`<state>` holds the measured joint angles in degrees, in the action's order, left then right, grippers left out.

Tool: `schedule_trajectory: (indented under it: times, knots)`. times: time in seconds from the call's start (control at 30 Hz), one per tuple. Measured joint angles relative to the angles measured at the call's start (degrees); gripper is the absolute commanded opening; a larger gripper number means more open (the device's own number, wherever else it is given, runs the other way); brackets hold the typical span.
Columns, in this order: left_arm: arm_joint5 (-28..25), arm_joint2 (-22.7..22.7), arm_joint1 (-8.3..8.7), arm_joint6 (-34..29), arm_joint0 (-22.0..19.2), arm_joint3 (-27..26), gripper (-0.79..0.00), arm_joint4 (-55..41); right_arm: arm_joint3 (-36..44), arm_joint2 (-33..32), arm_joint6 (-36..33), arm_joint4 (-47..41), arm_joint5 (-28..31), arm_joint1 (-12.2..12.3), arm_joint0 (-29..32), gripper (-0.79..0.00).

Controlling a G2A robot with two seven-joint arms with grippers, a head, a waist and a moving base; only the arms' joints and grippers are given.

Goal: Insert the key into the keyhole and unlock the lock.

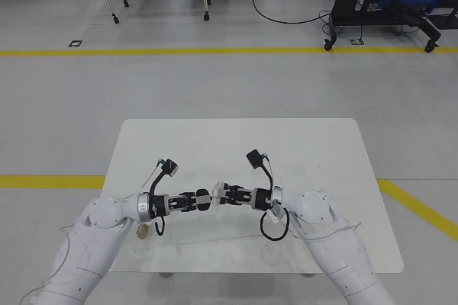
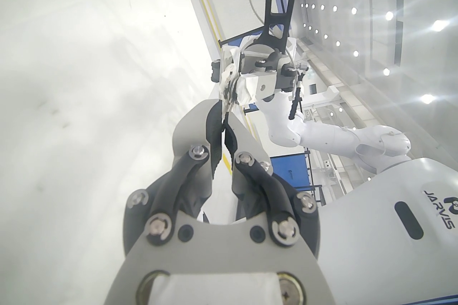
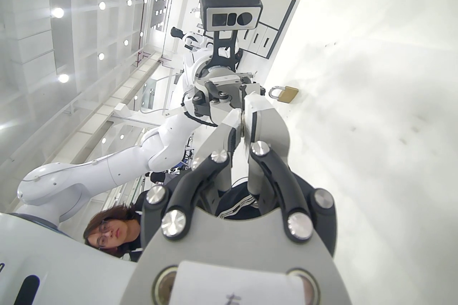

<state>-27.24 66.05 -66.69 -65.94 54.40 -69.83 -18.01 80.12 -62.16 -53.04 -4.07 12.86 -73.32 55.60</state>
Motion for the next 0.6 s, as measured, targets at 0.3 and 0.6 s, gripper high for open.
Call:
schedule_trajectory:
  times: [0.3, 0.6]
  knots:
    - [0.4, 0.6, 0.28, 0.3, -0.5, 1.3, -0.539, -1.3, 0.5, -0.1, -0.5, 0.0, 0.1, 0.4, 0.2, -0.785]
    - [0.9, 1.7, 0.67, 0.6, -0.3, 2.2, 0.0, -2.9, 0.8, 0.0, -0.6, -0.1, 0.7, 0.6, 0.4, -0.785]
